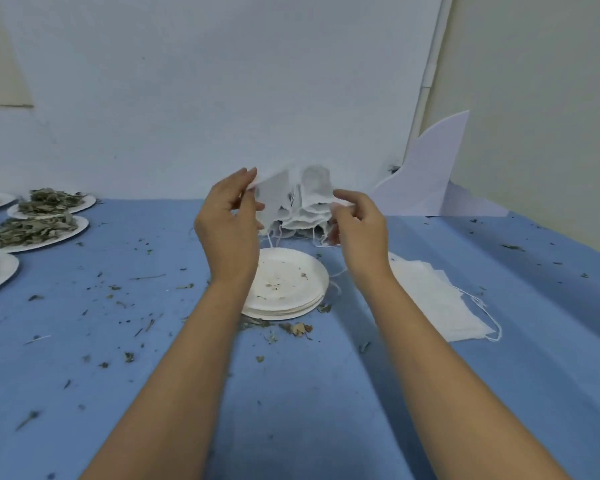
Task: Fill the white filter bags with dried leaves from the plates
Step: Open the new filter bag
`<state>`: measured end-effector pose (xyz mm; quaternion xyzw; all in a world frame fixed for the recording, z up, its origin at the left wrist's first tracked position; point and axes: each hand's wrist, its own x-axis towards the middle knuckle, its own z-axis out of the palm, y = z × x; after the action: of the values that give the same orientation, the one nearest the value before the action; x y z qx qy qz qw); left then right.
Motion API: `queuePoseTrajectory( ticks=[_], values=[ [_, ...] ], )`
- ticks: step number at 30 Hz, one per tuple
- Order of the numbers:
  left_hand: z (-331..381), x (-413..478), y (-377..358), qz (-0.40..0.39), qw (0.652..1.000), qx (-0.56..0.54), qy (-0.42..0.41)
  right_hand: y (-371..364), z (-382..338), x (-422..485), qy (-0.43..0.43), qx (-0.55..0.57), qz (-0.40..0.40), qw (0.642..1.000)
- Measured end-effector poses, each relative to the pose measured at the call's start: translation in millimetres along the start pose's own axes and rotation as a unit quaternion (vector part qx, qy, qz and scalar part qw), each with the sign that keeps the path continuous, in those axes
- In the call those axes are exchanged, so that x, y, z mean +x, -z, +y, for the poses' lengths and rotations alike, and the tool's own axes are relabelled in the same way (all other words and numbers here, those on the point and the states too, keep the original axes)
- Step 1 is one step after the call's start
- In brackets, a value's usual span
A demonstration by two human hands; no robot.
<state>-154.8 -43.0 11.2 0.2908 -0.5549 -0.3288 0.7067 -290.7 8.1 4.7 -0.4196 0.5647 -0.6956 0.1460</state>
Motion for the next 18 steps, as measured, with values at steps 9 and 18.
queuePoseTrajectory(
  ticks=[9, 18],
  values=[
    [-39, -13, 33, -0.109, 0.981, 0.075, 0.14, -31, 27, -15, -0.058, -0.081, -0.097, 0.99],
    [-46, -20, 29, -0.144, 0.974, 0.173, 0.037, -29, 30, -20, -0.05, -0.074, -0.03, 0.996]
  ],
)
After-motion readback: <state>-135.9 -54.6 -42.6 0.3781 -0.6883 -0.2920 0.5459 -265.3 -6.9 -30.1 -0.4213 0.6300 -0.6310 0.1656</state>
